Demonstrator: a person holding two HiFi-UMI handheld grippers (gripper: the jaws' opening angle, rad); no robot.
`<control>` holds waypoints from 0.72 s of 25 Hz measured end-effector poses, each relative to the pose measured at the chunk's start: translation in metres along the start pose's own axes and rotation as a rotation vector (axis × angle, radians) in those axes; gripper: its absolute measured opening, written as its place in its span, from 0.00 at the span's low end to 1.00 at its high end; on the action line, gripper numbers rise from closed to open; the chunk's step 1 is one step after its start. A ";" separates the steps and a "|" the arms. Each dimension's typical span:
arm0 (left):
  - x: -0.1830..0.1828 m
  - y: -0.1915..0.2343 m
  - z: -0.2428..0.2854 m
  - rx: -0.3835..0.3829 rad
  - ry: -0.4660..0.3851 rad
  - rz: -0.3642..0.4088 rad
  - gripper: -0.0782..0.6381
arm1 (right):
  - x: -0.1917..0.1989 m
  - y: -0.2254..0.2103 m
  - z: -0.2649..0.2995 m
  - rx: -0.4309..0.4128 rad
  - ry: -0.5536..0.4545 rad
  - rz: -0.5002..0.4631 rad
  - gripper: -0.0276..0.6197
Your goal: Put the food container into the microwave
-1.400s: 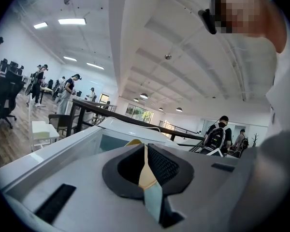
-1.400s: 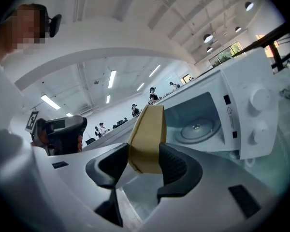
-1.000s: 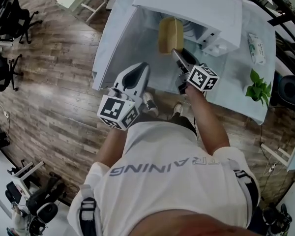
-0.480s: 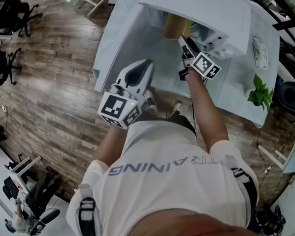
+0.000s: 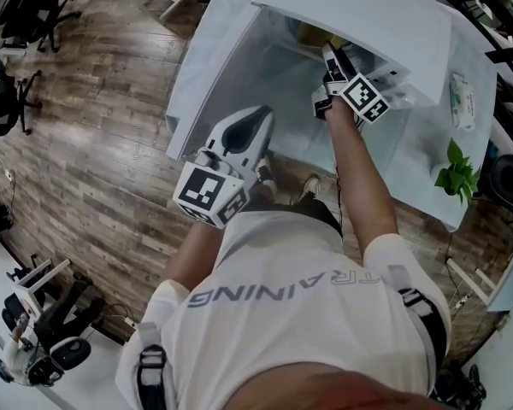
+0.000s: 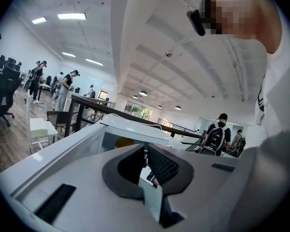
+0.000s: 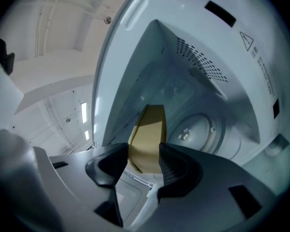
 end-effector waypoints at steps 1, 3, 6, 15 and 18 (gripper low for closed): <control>0.001 0.000 0.000 0.000 0.001 -0.001 0.18 | -0.001 -0.003 0.004 0.004 -0.005 -0.001 0.37; 0.003 0.000 0.001 -0.003 0.005 -0.006 0.18 | -0.001 -0.010 0.009 0.010 -0.019 0.014 0.37; 0.012 -0.003 0.001 -0.011 0.016 -0.021 0.18 | -0.001 -0.020 0.012 0.008 -0.047 0.053 0.37; 0.007 0.003 0.007 -0.012 0.000 -0.056 0.18 | -0.004 -0.032 0.024 0.051 -0.079 0.045 0.38; 0.006 0.004 0.009 -0.013 -0.003 -0.057 0.18 | -0.008 -0.033 0.023 0.082 -0.089 0.048 0.37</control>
Point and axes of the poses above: the fingertips, and each gripper's own axes: z forward along the fingers, y to its left, x out of its underside, the point moved 6 cm from there along -z, backward along the fingers, and after that the axes turned 8 degrees about y, right-handed, at the moved point
